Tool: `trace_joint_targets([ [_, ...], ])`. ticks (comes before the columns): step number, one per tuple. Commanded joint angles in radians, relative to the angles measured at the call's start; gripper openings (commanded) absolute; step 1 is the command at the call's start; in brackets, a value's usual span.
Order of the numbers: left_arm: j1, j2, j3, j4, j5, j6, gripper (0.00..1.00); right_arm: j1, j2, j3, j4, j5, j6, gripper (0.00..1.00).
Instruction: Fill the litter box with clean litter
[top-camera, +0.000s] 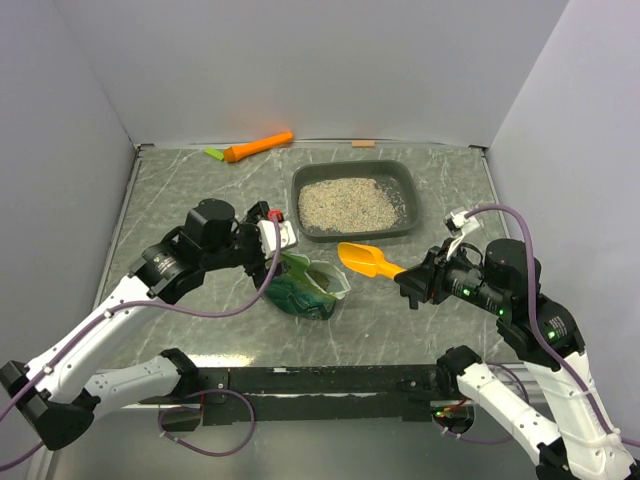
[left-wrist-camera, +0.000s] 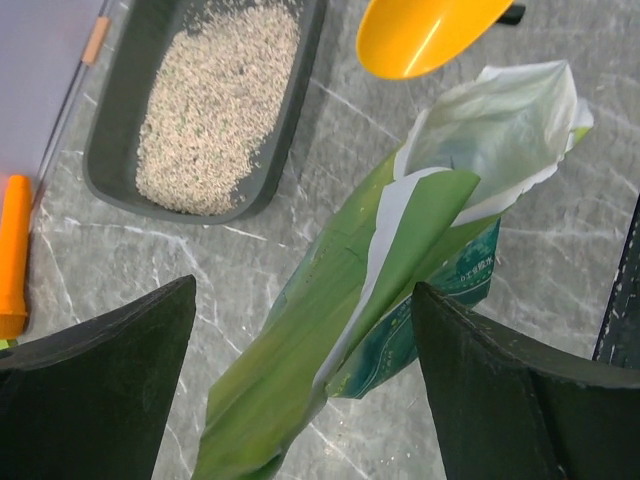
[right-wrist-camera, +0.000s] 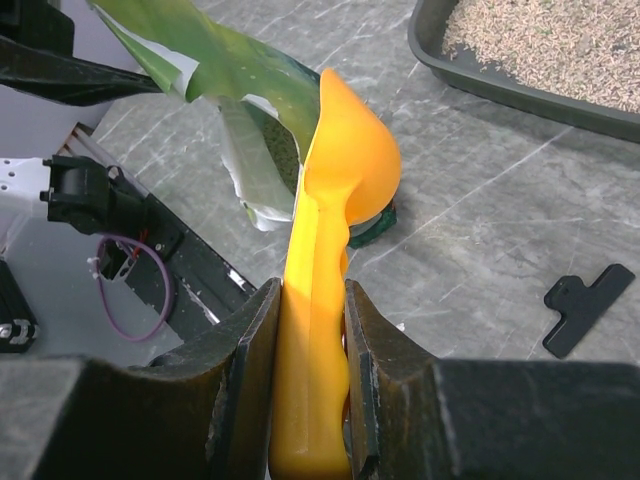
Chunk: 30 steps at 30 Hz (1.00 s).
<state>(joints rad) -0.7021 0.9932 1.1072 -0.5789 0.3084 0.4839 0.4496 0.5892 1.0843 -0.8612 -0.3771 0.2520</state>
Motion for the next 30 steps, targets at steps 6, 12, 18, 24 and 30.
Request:
trace_joint_targets([
  [6, -0.016, 0.028, -0.004, -0.021, -0.029, 0.027, 0.67, 0.009, -0.045, 0.008, 0.024, 0.014, -0.01, 0.0],
  [12, -0.031, 0.03, 0.006, -0.061, -0.067, 0.009, 0.01, 0.012, -0.032, 0.037, 0.01, 0.026, -0.01, 0.0],
  [18, -0.056, -0.001, 0.026, -0.087, -0.259, -0.08, 0.01, 0.02, 0.014, 0.12, -0.013, 0.027, -0.013, 0.0],
  [24, -0.076, -0.021, 0.079, -0.18, -0.443, -0.2, 0.01, 0.02, 0.076, 0.202, -0.005, -0.072, -0.007, 0.0],
  [30, -0.08, -0.047, 0.088, -0.254, -0.538, -0.332, 0.01, 0.037, 0.167, 0.265, -0.038, -0.184, -0.031, 0.0],
])
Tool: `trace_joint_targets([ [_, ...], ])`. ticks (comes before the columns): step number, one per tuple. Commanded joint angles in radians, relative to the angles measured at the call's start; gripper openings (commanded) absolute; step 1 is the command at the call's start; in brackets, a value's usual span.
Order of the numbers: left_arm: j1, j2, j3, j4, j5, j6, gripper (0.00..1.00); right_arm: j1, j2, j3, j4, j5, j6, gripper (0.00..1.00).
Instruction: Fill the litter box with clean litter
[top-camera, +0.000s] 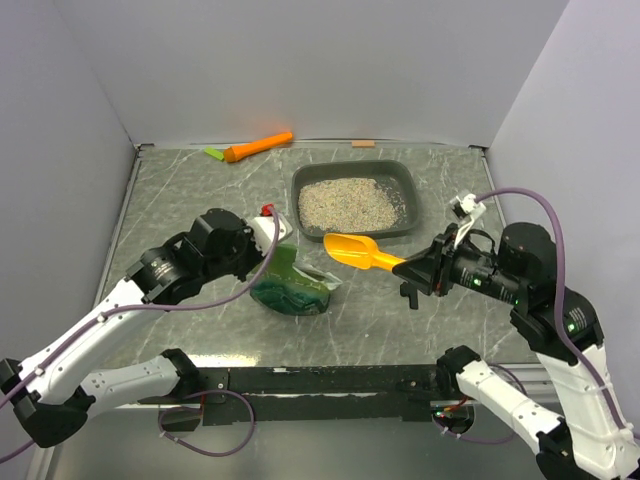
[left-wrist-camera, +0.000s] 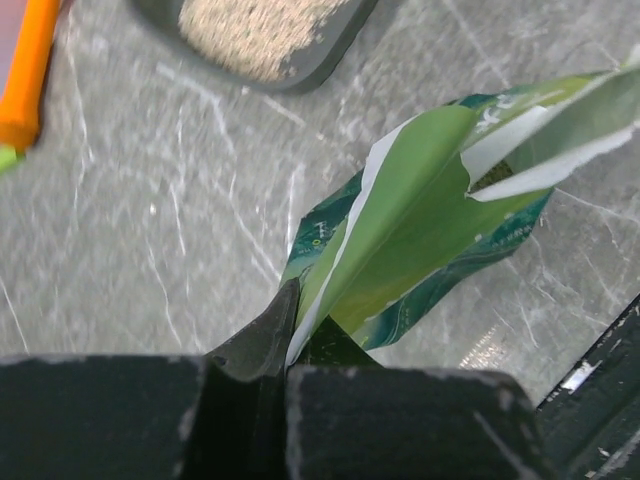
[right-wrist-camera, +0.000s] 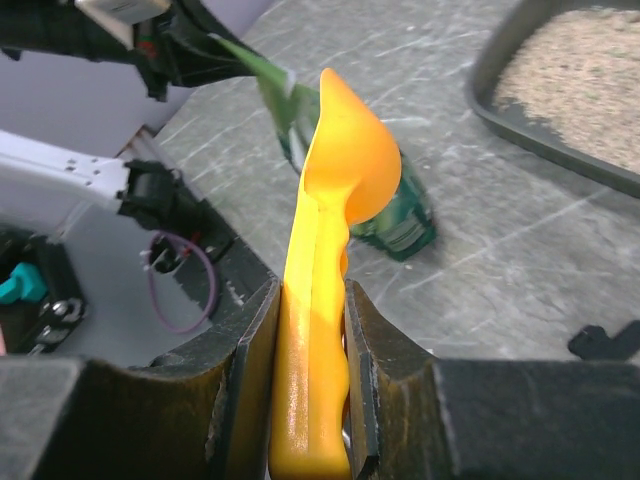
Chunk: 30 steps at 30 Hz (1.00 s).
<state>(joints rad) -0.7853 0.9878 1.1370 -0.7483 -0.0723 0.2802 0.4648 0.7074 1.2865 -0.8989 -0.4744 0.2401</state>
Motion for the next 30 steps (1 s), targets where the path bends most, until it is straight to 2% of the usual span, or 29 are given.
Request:
trace_joint_targets([
  [1, 0.0, -0.046, 0.06, -0.092, -0.165, -0.142, 0.01, 0.034, 0.058, 0.069, -0.006, -0.092, -0.025, 0.0],
  [5, -0.005, -0.104, 0.046, -0.097, -0.176, -0.182, 0.01, 0.109, 0.125, 0.106, -0.031, -0.075, -0.044, 0.0],
  [9, -0.006, -0.147, 0.03, -0.083, -0.117, -0.196, 0.01, 0.234, 0.182, 0.122, -0.014, 0.078, -0.028, 0.0],
  [15, -0.006, -0.215, -0.068, 0.023, -0.041, -0.164, 0.01, 0.247, 0.247, 0.16, -0.011, 0.197, -0.064, 0.0],
  [30, -0.009, -0.244, -0.2, 0.153, -0.007, -0.185, 0.01, 0.253, 0.345, 0.237, -0.029, 0.134, -0.131, 0.0],
])
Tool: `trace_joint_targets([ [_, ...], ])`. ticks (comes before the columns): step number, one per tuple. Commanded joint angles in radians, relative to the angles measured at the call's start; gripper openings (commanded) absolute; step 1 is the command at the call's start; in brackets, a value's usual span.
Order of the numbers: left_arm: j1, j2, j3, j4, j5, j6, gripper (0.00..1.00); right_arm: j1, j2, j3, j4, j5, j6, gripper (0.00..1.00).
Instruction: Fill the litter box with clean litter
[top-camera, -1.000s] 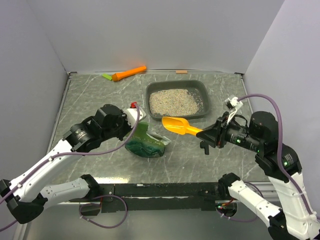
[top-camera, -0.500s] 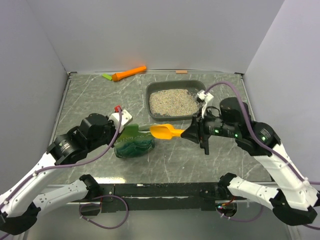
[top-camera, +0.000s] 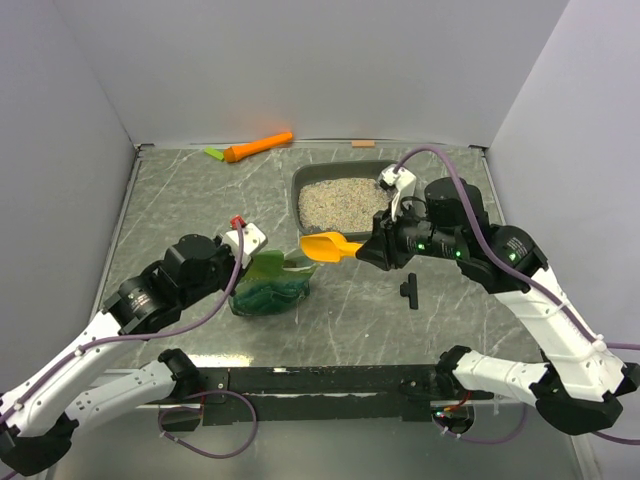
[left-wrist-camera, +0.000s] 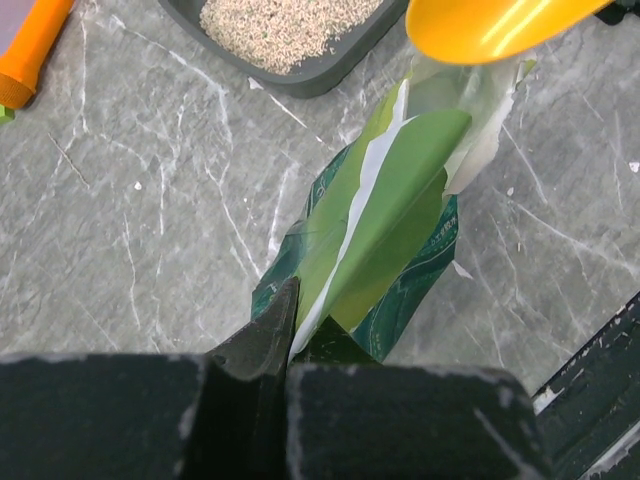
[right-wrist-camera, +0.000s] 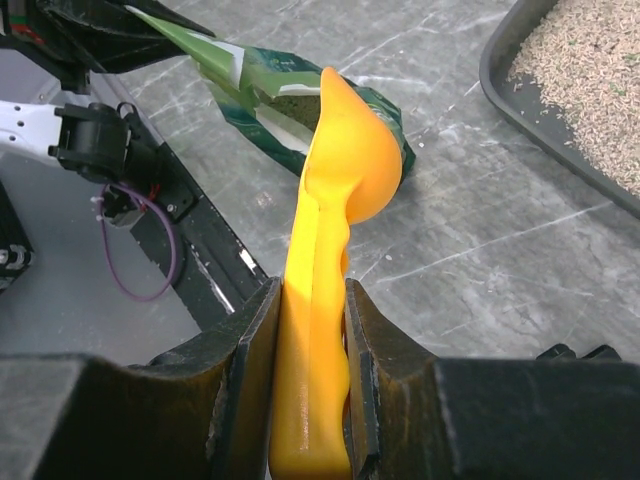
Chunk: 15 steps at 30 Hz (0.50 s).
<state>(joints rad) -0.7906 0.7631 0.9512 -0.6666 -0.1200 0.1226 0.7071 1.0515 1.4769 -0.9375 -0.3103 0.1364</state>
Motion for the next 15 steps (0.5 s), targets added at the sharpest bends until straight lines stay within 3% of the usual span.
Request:
trace_joint_targets([
  [1, -0.004, -0.021, -0.017, 0.073, 0.04, -0.029, 0.01, 0.017, 0.005, 0.048, 0.005, -0.035, -0.034, 0.0],
  [15, -0.004, -0.021, -0.031, 0.128, 0.036, -0.044, 0.01, 0.04, 0.12, 0.068, -0.027, 0.007, -0.04, 0.0],
])
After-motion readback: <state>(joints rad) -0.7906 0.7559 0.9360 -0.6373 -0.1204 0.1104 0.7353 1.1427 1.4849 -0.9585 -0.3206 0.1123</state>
